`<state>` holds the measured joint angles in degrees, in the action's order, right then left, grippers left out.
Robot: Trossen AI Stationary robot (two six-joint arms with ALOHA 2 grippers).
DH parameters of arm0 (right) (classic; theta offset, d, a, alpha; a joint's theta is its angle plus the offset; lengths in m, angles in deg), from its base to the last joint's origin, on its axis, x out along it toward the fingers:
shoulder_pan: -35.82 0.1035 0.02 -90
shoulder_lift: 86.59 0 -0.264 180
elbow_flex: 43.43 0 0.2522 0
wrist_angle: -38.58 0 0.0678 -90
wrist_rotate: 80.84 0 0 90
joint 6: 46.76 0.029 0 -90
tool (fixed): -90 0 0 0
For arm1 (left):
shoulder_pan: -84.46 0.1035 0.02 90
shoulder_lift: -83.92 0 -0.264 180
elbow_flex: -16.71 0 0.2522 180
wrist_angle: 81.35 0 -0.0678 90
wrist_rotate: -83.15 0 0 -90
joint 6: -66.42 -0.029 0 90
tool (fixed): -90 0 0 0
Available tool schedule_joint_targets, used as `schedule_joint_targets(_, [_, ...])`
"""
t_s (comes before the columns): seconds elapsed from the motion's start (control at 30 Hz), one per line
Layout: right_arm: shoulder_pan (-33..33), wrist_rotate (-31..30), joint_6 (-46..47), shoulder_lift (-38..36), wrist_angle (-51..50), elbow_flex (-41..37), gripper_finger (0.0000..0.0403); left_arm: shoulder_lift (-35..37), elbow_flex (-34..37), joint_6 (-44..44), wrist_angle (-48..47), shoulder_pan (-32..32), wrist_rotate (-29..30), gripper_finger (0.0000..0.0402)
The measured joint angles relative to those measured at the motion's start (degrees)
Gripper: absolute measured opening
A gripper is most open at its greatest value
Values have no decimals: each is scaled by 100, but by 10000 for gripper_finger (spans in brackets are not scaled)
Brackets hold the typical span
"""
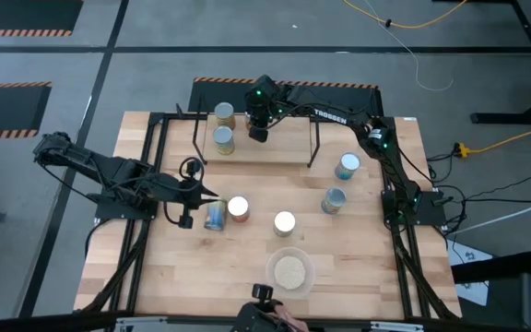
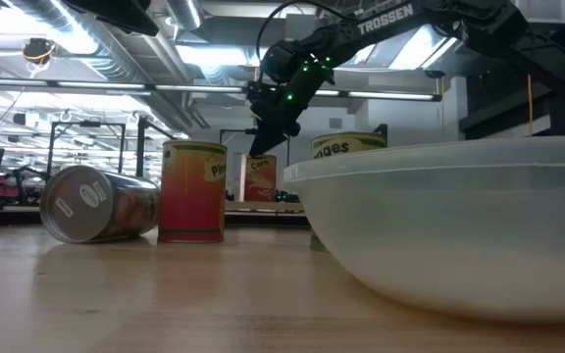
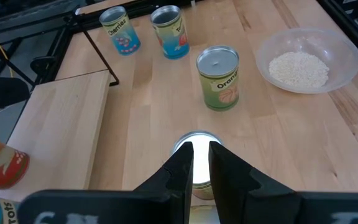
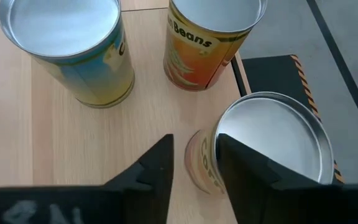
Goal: Pick and place cans onto a shelf
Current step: Put the canned corn on the shelf, then put the canned tomatoes on the shelf
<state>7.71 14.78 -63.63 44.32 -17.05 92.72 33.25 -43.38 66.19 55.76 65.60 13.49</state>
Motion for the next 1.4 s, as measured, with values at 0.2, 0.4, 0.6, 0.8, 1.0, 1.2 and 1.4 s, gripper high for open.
schedule_joint_targets(0.2, [2,1,-10,3,0,0,139,2,0,0,1,1,0,44])
schedule_joint_targets(0.4, [2,1,-13,5,-97,97,139,2,0,0,0,0,0,43])
schedule_joint_targets(0.6, [2,-1,-17,-67,-828,819,139,1,0,0,0,1,-1,43])
schedule_joint_targets(0.8, [31,40,-17,-599,-1430,955,139,0,2,1,-2,2,-2,43])
schedule_joint_targets(1.0, [131,361,9,-1216,-2461,950,139,2,2,3,4,2,-2,43])
schedule_joint_targets(1.2, [400,515,21,-1735,-3583,950,139,2,2,25,1,2,-9,43])
schedule_joint_targets(1.4, [741,728,111,-2093,-4270,950,139,0,2,174,2,2,-50,43])
